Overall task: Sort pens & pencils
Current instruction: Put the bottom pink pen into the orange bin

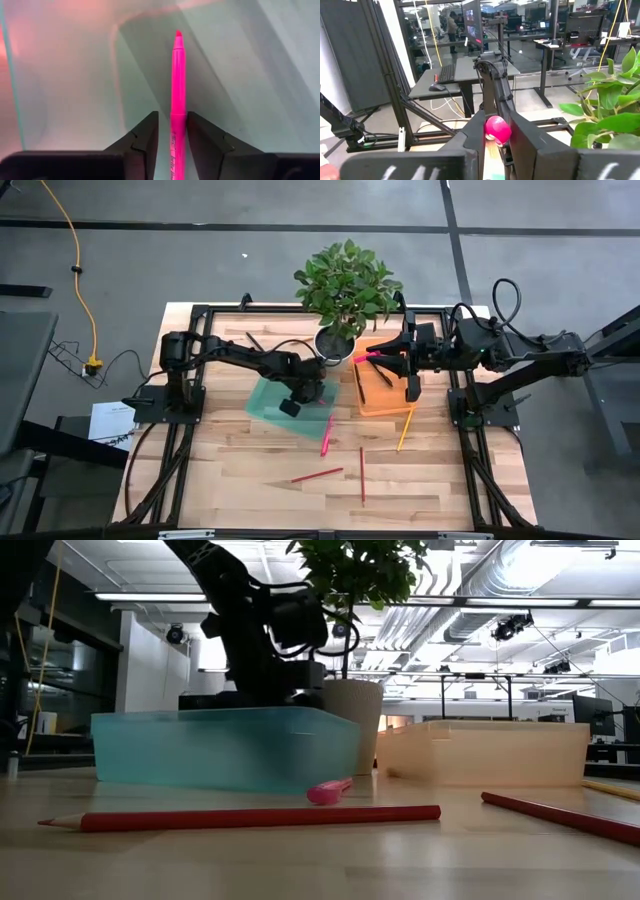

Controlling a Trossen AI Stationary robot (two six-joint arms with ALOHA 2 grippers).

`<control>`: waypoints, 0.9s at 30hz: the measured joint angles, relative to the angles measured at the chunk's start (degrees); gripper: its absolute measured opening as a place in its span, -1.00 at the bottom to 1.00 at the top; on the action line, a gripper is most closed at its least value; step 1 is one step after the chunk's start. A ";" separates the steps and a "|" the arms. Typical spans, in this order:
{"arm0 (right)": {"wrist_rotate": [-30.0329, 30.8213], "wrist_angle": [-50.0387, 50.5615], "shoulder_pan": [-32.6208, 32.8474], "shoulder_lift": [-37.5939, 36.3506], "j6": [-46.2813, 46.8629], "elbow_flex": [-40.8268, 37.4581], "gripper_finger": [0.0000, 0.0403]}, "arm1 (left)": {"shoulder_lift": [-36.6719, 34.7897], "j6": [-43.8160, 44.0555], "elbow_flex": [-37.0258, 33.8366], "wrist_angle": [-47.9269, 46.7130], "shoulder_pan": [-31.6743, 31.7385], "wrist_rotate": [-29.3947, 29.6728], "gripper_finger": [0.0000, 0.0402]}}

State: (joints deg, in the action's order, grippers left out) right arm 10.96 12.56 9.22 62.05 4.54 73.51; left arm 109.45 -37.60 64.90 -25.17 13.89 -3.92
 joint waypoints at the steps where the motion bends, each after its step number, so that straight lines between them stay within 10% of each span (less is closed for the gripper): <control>1: 0.00 -0.01 0.00 0.00 0.00 0.01 -0.75 | -0.02 -0.07 0.00 -0.43 0.02 -0.67 -0.60; 9: 0.02 -0.08 -0.35 0.00 -0.39 -0.01 -0.75 | -0.05 -0.09 0.00 -2.18 0.07 -4.80 -0.91; 27: -0.02 0.07 -0.71 0.00 -0.91 0.00 -0.75 | -1.55 0.26 6.47 -6.43 -0.02 -5.90 -0.90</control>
State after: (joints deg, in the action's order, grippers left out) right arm 10.94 12.62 8.51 62.05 3.63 73.50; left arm 107.90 -37.34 71.38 -31.59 13.87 -9.83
